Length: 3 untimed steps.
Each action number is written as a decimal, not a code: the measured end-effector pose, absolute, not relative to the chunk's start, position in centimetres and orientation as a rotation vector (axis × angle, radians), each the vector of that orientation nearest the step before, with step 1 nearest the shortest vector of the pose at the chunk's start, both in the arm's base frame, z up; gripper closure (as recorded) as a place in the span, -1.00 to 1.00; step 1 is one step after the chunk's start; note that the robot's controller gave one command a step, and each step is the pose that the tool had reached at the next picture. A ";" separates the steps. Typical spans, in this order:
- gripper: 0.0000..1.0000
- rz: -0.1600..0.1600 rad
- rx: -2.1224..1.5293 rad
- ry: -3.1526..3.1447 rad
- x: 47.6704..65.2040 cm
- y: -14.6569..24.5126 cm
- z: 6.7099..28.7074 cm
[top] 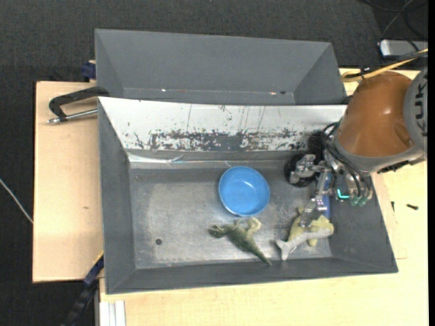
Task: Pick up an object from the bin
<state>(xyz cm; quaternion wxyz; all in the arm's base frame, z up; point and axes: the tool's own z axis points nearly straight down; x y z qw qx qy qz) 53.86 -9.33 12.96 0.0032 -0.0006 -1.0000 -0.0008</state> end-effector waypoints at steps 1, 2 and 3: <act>-1.00 -0.004 -0.132 -3.138 51.5 -6.6 13.9; -1.00 0.000 0.198 -3.142 54.7 -0.1 7.3; 1.00 -0.010 0.206 -3.141 54.8 0.3 7.6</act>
Offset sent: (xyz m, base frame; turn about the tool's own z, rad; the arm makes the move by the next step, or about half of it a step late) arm -0.0241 0.0251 0.0087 0.0841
